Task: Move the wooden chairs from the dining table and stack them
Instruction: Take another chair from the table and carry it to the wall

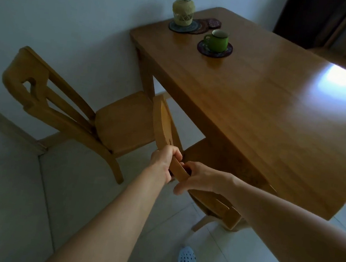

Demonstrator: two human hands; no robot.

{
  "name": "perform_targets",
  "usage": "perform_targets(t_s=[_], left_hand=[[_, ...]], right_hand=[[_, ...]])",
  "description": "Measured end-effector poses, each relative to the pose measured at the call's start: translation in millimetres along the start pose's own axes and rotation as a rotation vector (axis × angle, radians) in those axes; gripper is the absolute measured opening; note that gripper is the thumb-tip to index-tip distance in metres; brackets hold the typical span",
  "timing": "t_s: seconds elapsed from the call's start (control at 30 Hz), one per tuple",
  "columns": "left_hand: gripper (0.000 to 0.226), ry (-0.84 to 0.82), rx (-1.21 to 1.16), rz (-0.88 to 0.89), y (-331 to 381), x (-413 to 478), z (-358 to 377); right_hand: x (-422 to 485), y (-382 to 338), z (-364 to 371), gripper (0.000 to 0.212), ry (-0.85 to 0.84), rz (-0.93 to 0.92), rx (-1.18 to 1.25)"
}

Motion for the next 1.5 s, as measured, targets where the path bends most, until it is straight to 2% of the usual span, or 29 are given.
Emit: perform_targets(t_s=[0.1,0.17,0.27,0.37,0.47,0.73,0.83,1.13,1.5], left_hand=[[0.03,0.002,0.006,0.026,1,1,-20],[0.022,0.022,0.032,0.048,1,1,-28],[0.016,0.059,0.046,0.077,0,2,-30],[0.035,0.105,0.013,0.065,-5,1,-29],[0.05,0.104,-0.035,0.021,-13,-5,-25],[0.018,0.2,-0.108,0.112,-19,-12,-20],[0.014,0.214,-0.114,0.178,-20,-13,-22],[0.015,0.237,-0.092,0.269,-25,-25,-59],[0.017,0.244,-0.084,0.284,-43,-59,-171]], right_hand=[[-4,4,2,0.048,-0.022,0.059,0.383],[-8,22,7,0.05,0.027,0.177,0.504],[-12,50,31,0.047,-0.087,0.265,0.383],[-6,63,42,0.042,-0.178,0.27,0.517],[4,62,38,0.046,-0.244,0.24,0.555],[18,49,40,0.1,-0.198,0.181,0.426],[21,46,43,0.111,-0.164,0.147,0.384],[24,25,61,0.101,-0.145,0.085,0.383],[21,-53,142,0.103,-0.201,0.026,0.391]])
Point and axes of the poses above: each hand's wrist, its own x-axis towards the middle knuckle, its own z-axis out of the palm, y = z × x, the point moved 1 cm from there along x, towards the middle knuckle, and after that the axes turned 9 degrees about -x, right-handed, at the moved point
